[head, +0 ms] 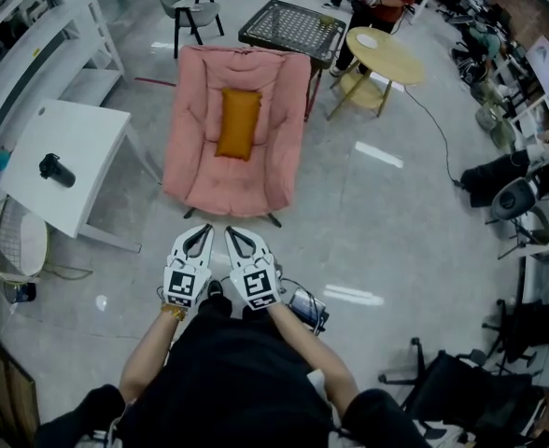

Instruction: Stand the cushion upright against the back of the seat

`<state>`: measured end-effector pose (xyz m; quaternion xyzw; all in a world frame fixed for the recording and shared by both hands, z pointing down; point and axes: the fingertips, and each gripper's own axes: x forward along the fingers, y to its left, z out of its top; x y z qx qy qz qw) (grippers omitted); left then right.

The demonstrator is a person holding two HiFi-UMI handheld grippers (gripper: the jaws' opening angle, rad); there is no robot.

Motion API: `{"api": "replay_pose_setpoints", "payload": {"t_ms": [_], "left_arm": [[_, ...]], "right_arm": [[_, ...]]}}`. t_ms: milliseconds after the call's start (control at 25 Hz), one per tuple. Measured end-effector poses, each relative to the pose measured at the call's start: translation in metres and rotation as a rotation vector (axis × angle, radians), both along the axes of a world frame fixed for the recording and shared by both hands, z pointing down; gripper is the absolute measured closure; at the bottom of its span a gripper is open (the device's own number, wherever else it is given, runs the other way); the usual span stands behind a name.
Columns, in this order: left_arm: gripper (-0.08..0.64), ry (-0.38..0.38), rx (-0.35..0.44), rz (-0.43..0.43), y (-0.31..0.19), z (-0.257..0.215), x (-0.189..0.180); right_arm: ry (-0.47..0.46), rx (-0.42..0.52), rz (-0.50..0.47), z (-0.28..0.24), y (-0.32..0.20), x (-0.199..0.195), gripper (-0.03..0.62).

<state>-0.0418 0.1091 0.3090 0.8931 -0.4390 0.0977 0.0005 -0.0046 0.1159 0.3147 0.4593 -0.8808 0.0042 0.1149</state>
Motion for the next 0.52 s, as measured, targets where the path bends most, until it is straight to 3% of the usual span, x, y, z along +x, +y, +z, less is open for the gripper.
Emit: {"api": "replay_pose_setpoints", "payload": {"t_ms": [280, 520], "left_arm": [[0.537, -0.015, -0.003, -0.002, 0.002, -0.002, 0.000], [0.537, -0.012, 0.043, -0.016, -0.016, -0.008, -0.007]], "right_arm": [[-0.002, 0.002, -0.009, -0.004, 0.003, -0.006, 0.577], [0.019, 0.055, -0.027, -0.009, -0.017, -0.017, 0.577]]}}
